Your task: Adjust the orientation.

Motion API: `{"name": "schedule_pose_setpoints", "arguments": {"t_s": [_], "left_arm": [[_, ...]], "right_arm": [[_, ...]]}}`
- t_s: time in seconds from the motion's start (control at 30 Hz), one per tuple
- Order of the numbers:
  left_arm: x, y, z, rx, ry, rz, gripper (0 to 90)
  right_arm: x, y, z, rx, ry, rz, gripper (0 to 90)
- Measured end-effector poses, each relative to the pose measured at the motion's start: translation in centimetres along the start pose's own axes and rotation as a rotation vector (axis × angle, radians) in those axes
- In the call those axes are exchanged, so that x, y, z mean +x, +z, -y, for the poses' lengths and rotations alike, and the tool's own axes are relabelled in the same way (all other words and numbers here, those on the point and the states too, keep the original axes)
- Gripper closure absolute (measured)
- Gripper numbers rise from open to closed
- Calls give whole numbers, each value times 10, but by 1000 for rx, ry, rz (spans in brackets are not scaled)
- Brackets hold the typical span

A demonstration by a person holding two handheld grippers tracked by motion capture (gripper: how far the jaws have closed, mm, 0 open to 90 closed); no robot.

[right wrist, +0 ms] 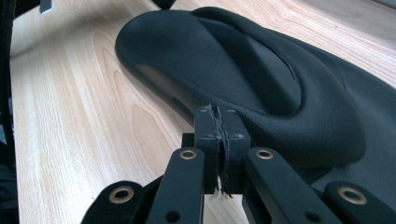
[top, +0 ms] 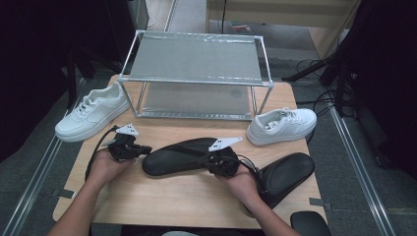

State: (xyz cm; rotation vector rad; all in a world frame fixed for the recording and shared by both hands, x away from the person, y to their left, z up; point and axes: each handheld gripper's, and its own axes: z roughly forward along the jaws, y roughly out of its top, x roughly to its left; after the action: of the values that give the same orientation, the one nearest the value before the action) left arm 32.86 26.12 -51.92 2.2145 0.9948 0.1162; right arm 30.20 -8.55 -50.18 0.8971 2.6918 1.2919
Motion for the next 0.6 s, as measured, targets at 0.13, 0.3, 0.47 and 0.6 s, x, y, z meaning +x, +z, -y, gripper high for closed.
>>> {"name": "schedule_pose_setpoints", "arguments": {"t_s": [0.13,0.3,0.47,0.6], "left_arm": [[-8,-1,0,23,15,4,900],[-19,-1,3,49,19,36,900],[-38,0,6,75,46,67,900],[-53,3,7,96,68,117,900]], "right_arm": [[-4,-2,0,6,12,12,900],[-9,-4,-1,-2,22,27,900],[-12,-5,-1,-6,15,52,888],[-17,-6,-3,-2,15,66,900]]}}
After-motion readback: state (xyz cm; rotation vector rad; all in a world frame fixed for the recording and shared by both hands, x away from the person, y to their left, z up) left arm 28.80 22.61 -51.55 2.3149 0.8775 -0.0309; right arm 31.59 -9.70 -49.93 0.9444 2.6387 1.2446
